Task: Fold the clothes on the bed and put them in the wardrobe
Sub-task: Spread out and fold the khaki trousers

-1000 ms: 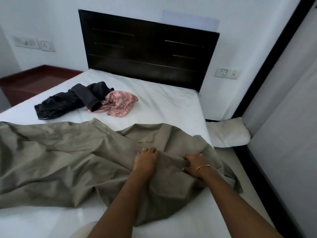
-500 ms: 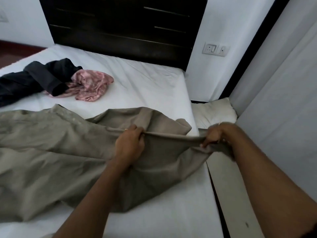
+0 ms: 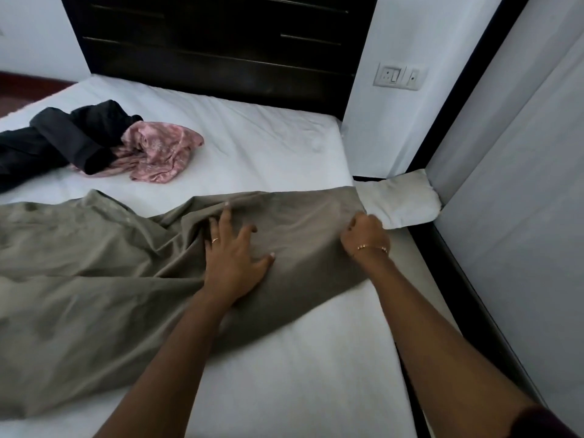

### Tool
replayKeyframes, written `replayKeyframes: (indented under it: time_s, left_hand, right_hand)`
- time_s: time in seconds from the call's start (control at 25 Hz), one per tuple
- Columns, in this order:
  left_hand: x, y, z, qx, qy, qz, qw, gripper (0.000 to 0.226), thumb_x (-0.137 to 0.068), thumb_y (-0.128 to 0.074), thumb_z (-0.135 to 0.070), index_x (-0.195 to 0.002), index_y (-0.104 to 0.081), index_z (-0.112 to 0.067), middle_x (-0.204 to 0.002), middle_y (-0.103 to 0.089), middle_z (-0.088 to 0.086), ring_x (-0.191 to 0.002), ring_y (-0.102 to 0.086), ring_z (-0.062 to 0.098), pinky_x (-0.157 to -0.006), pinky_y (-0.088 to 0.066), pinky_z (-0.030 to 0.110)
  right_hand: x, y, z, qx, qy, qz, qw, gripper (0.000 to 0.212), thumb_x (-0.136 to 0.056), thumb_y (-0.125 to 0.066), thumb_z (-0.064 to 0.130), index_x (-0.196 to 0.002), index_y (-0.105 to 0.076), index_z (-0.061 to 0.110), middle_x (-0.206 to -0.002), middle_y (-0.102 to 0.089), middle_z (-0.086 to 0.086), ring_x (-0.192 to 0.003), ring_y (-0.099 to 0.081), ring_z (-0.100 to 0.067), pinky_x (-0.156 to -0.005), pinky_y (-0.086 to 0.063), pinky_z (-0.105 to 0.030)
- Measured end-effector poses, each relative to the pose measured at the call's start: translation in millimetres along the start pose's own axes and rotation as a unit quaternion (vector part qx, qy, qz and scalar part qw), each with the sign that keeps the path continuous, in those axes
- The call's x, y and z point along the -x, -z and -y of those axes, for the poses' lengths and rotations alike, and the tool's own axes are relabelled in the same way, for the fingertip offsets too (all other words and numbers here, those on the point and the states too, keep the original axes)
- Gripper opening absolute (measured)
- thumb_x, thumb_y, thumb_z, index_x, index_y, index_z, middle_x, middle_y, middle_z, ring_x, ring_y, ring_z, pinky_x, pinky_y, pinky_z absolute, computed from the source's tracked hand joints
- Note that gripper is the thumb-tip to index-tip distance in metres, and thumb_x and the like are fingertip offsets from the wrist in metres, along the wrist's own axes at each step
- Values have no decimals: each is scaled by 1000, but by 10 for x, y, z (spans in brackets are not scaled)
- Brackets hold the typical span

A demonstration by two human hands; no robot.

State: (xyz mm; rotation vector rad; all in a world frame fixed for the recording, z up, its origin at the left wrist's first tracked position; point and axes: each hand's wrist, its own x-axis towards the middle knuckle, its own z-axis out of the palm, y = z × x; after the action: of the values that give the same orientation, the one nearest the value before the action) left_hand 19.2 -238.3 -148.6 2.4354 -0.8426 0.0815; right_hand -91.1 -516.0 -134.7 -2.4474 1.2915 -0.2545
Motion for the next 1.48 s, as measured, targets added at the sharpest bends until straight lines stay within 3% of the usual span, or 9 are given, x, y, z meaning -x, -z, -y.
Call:
replayKeyframes:
  time_s: [0.28, 0.36, 0.44, 0.52, 0.76, 0.96, 1.12, 1.32, 1.48]
  left_hand:
    - [30, -175, -304, -16, -150, 52, 987, 43, -88, -68, -59, -121, -65, -32, -129, -61, -3, -125, -58, 26, -111, -36, 49]
    - [61, -200, -392, 5, -184, 104, 977, 40, -89, -74, -50, -123, -68, -29, -123, -64, -3, -116, -62, 24, -105, -43, 37]
    - [87, -168, -452, 19, -181, 130, 975, 43, -90, -76, -49, -128, -66, -31, -121, -65, -7, -109, -64, 18, -95, -48, 30]
    - [121, -79, -579, 158, -114, 175, 965, 55, -89, -78, -54, -137, -61, -34, -123, -66, -15, -110, -66, 8, -94, -53, 27]
    - [-45, 495, -642, 715, 261, 36, 648, 36, -99, -64, -51, -111, -71, -18, -107, -77, 10, -92, -75, 24, -81, -61, 38]
    - [-135, 636, -225, 645, 439, -292, 553, 28, -97, -62, -12, -125, -63, -15, -122, -70, 6, -102, -67, 20, -89, -55, 34]
    - [-180, 684, -276, 652, 390, -317, 568, 34, -106, -54, -22, -140, -57, -18, -129, -65, -4, -113, -64, 14, -100, -50, 30]
    - [-129, 638, -321, 664, 417, -250, 568, 31, -107, -54, -32, -137, -59, -27, -131, -63, -5, -114, -62, 19, -98, -50, 40]
    - [-123, 709, -376, 680, 442, -184, 556, 37, -104, -56, -48, -131, -62, -23, -132, -67, 3, -116, -63, 28, -97, -52, 51]
  right_hand:
    - [661, -504, -247, -257, -245, -61, 933, 92, -108, -99, 39, -180, -52, 7, -174, -44, -31, -151, -54, -61, -130, -71, -73]
    - [556, -418, -327, -441, -333, -60, 832, 86, -124, -76, 39, -194, -33, 14, -190, -33, -33, -168, -44, -62, -149, -53, -76]
    - [455, -150, -406, -576, -427, -96, 691, 49, -129, -62, 34, -172, -60, 11, -182, -59, -26, -149, -70, -39, -124, -74, -52]
    - [457, 85, -267, -531, -312, -25, 787, 15, -124, -67, 11, -124, -80, 17, -149, -82, -29, -83, -75, -16, -62, -64, -25]
    - [758, -110, 1517, -449, 107, 286, 840, 58, -118, -70, -17, -173, -73, 2, -151, -90, -20, -92, -83, -5, -78, -72, -20]
    - [553, -613, 827, -290, -179, -72, 937, 41, -105, -84, 7, -145, -88, 13, -154, -75, -22, -135, -74, -49, -112, -78, -59]
    - [158, -824, 123, -413, -382, -11, 827, 61, -102, -98, 13, -158, -73, 5, -161, -73, -28, -127, -81, -46, -129, -76, -65]
    - [180, -368, 289, -750, -260, 101, 600, 8, -120, -84, 19, -112, -83, 16, -114, -89, -15, -73, -80, -20, -61, -79, -29]
    - [412, -191, 469, -796, -208, 209, 529, 57, -122, -56, 80, -105, -91, 37, -96, -88, 3, -81, -75, -22, -83, -54, -33]
